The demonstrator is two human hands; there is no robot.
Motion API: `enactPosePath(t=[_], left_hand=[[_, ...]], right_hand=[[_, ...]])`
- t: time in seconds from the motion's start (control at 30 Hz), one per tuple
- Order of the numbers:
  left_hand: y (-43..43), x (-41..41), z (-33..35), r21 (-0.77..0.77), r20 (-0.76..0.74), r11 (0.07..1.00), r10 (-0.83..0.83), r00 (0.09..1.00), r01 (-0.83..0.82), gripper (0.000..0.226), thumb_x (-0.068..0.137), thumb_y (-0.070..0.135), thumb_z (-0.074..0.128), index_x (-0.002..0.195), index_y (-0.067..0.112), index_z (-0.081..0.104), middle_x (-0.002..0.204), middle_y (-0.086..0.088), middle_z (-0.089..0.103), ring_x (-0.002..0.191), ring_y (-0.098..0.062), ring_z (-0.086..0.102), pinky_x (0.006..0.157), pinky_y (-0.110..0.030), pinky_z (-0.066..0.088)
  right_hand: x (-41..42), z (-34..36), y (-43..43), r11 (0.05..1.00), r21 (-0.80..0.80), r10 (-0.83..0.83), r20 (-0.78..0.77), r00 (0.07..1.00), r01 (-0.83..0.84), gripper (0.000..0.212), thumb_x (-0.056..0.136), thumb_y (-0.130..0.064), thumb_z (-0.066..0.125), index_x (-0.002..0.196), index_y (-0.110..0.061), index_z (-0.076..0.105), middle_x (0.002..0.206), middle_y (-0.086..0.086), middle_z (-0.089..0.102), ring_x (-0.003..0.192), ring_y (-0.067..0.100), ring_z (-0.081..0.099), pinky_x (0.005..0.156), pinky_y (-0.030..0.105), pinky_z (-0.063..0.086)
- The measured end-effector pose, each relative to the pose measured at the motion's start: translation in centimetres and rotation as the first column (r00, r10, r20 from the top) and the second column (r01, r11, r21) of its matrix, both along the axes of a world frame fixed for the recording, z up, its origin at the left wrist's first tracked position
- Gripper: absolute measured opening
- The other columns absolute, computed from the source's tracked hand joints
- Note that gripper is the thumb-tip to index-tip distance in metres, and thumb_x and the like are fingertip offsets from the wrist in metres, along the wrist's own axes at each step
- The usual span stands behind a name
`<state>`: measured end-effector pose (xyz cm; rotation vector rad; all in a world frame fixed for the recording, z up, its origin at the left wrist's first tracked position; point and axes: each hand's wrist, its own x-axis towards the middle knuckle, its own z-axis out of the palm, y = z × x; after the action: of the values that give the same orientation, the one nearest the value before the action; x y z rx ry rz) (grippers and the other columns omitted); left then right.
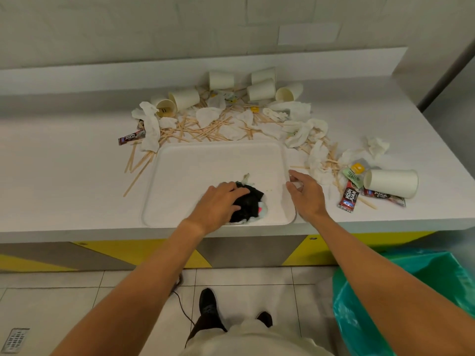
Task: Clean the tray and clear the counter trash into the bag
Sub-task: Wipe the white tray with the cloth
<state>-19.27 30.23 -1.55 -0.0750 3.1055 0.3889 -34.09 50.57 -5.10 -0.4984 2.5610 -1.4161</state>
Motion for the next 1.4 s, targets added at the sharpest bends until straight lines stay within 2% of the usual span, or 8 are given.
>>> enactPosePath(t=[0.17,0.33,0.5,0.7,0.87,1.0,1.17,1.4], left_hand=[[-2.5,1.5,-0.3,-0.112,0.000,0.975,0.193,0.981,-0.192,0.043,0.099,0.020,0.052,0.139,0.036,0.051,0.115,-0.005,0.052,0.105,-0.029,0.049,0.072,-0.034,0.027],[-0.3,0.1,-1.1,0.053,0.033,0.995,0.086,0.996,-0.088,0.041,0.096,0.016,0.057,0.135,0.028,0.058,0.114,-0.007,0.049,0.103,-0.030,0.044,0.087,-0.041,0.043],[4.4,-2.4,-0.8,0.095,0.054,0.995,-0.002,0.999,-0.003,0.042,0.099,0.039,0.050,0.140,0.038,0.050,0.120,-0.001,0.041,0.110,-0.022,0.033,0.091,-0.037,0.034],[4.5,-3.1,-0.5,0.062,0.014,0.997,-0.049,0.999,0.048,0.032,0.098,0.038,0.051,0.129,0.042,0.058,0.114,0.005,0.048,0.111,-0.019,0.038,0.091,-0.039,0.028],[-0.6,-1.7,-1.1,-0.020,-0.061,0.981,0.192,0.979,-0.194,0.029,0.097,0.037,0.054,0.125,0.038,0.064,0.105,0.004,0.053,0.106,-0.023,0.045,0.081,-0.037,0.028],[0.6,-2.1,-1.4,0.070,-0.045,0.996,0.058,0.997,-0.055,0.031,0.094,0.029,0.061,0.125,0.030,0.066,0.102,-0.002,0.055,0.096,-0.027,0.052,0.079,-0.038,0.039],[4.5,-4.2,-1.6,0.099,-0.022,0.992,-0.079,0.997,0.081,0.033,0.097,0.030,0.056,0.128,0.032,0.063,0.107,-0.002,0.054,0.096,-0.023,0.046,0.084,-0.038,0.038],[2.1,-8.4,-1.2,0.123,-0.028,0.967,0.228,0.973,-0.223,0.032,0.097,0.030,0.054,0.128,0.032,0.062,0.111,-0.005,0.053,0.106,-0.029,0.047,0.093,-0.044,0.040]], right_hand=[[-0.1,-0.1,-0.1,0.998,-0.069,0.001,0.067,0.998,0.004,0.035,0.093,-0.012,0.061,0.128,-0.011,0.062,0.124,0.008,0.063,0.112,0.021,0.059,0.102,0.035,0.046],[0.0,-0.5,-0.3,0.995,-0.096,-0.007,0.071,0.997,0.014,0.036,0.094,-0.009,0.059,0.129,-0.008,0.062,0.122,0.011,0.062,0.112,0.024,0.059,0.102,0.036,0.046],[-0.2,-0.4,-0.5,0.997,-0.072,0.010,0.033,0.999,-0.008,0.035,0.095,-0.008,0.058,0.130,-0.007,0.061,0.120,0.013,0.062,0.112,0.024,0.059,0.101,0.038,0.046],[-1.0,-0.4,-0.4,0.999,-0.046,0.027,0.039,0.999,-0.025,0.037,0.093,-0.010,0.059,0.131,-0.011,0.061,0.103,0.007,0.061,0.095,0.017,0.056,0.093,0.035,0.049],[-1.4,-0.1,-0.5,0.994,-0.111,0.014,0.183,0.983,0.007,0.039,0.095,-0.011,0.058,0.134,-0.016,0.058,0.101,0.000,0.054,0.073,0.015,0.054,0.053,0.028,0.054],[-1.6,-0.4,-0.6,0.997,-0.069,0.029,0.111,0.993,-0.021,0.041,0.096,-0.010,0.056,0.136,-0.014,0.055,0.102,0.000,0.054,0.080,0.014,0.052,0.076,0.030,0.052],[-1.7,-0.6,-0.6,0.997,-0.052,0.059,0.113,0.992,-0.054,0.041,0.096,-0.010,0.055,0.137,-0.015,0.055,0.102,0.003,0.055,0.078,0.012,0.052,0.078,0.027,0.048],[-1.8,-0.3,-0.7,0.998,-0.053,0.047,0.155,0.987,-0.039,0.038,0.096,-0.010,0.055,0.132,-0.021,0.056,0.098,0.000,0.053,0.063,0.009,0.051,0.051,0.019,0.046]])
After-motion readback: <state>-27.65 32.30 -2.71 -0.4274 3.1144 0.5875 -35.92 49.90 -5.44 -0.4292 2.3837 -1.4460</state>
